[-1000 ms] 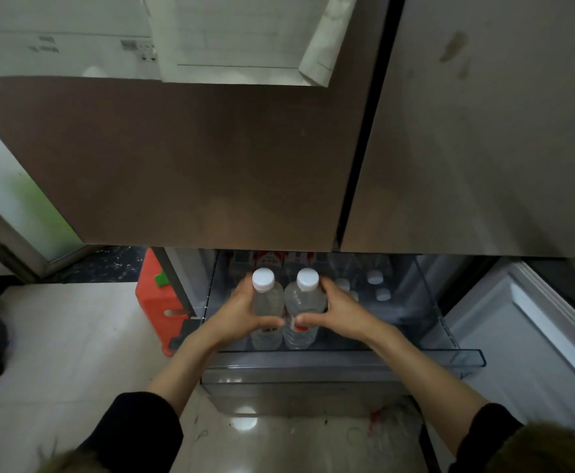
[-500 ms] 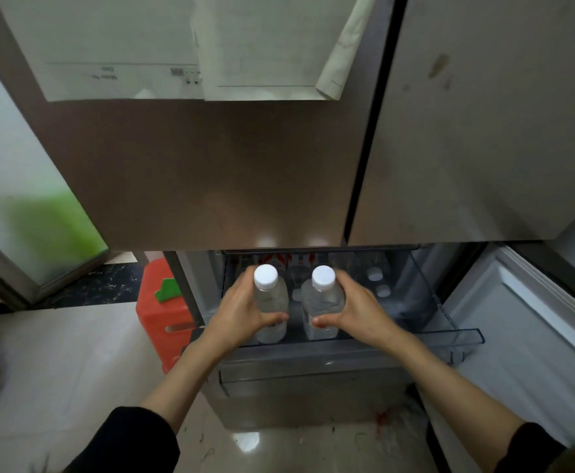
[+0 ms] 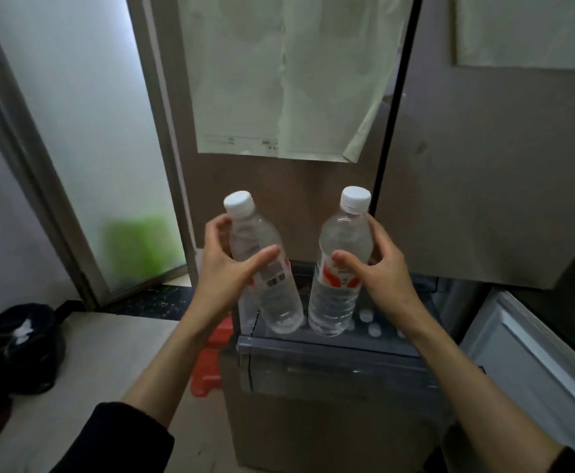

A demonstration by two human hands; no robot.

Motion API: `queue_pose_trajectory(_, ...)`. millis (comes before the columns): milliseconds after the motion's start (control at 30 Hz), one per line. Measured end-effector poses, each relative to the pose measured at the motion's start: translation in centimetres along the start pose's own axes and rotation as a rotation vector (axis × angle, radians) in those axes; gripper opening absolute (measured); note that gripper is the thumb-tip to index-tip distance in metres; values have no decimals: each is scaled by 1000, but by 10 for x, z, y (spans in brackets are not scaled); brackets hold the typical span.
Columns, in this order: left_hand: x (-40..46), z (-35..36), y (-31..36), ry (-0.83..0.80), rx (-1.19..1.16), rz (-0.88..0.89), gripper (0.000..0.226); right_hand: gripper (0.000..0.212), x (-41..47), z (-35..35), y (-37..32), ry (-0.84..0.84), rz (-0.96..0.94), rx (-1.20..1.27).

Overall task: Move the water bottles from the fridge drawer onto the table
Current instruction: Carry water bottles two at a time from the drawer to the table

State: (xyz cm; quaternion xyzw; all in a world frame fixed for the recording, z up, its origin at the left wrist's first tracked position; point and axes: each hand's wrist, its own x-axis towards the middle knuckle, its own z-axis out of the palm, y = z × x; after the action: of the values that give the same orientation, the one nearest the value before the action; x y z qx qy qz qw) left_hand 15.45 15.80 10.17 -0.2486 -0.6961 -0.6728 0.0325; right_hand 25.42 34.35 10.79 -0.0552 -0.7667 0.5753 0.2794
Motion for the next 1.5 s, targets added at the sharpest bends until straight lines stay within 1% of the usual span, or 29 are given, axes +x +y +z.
queue_pose_trajectory(100, -32, -4, 12, 159, -116, -61, 69, 75, -24, 11, -13, -70, 3, 118)
queue_pose_trajectory(133, -46, -6, 13, 203, -124, -87, 62, 76, -34, 16, -13, -102, 15, 128)
queue_pose_trajectory(200, -75, -13, 12, 250, -105, -144, 44, 68, -55, 27, -10, -159, 42, 134)
queue_pose_trajectory(267, -105, -24, 7, 263, -97, -214, 33, 55, -74, 42, -4, -217, 67, 134)
queue_pose_trajectory(400, -156, -63, 0, 348, -35, -263, 26, 47, -104, 82, -3, -349, 103, 156)
queue_pose_trajectory(533, -199, -120, 1, 463, 26, -292, 21, 49, -129, 135, -17, -487, 100, 175)
queue_pose_trajectory(567, -210, -136, 5, 500, 51, -291, 23, 48, -136, 151, -22, -523, 96, 183)
queue_pose_trajectory(633, -233, -167, 14, 554, 103, -290, 36, 39, -151, 186, -35, -588, 86, 203)
queue_pose_trajectory(700, -260, -203, 19, 611, 158, -291, 45, 35, -168, 226, -49, -649, 72, 218)
queue_pose_trajectory(833, -322, -286, 23, 738, 256, -321, 40, 33, -217, 315, -78, -779, 88, 254)
queue_pose_trajectory(967, -385, -377, 39, 863, 351, -358, 41, 25, -274, 405, -106, -919, 129, 299)
queue_pose_trajectory(1067, -425, -440, 49, 944, 393, -374, 48, 27, -312, 467, -128, -1008, 117, 335)
queue_pose_trajectory(1233, -471, -518, 59, 1051, 391, -412, 48, 31, -355, 551, -164, -1156, 87, 319)
queue_pose_trajectory(1400, -492, -577, 49, 1126, 387, -453, 59, 48, -371, 629, -179, -1228, 45, 280)
queue_pose_trajectory(1500, -492, -613, 39, 1150, 377, -472, 59, 42, -372, 676, -183, -1287, 17, 271)
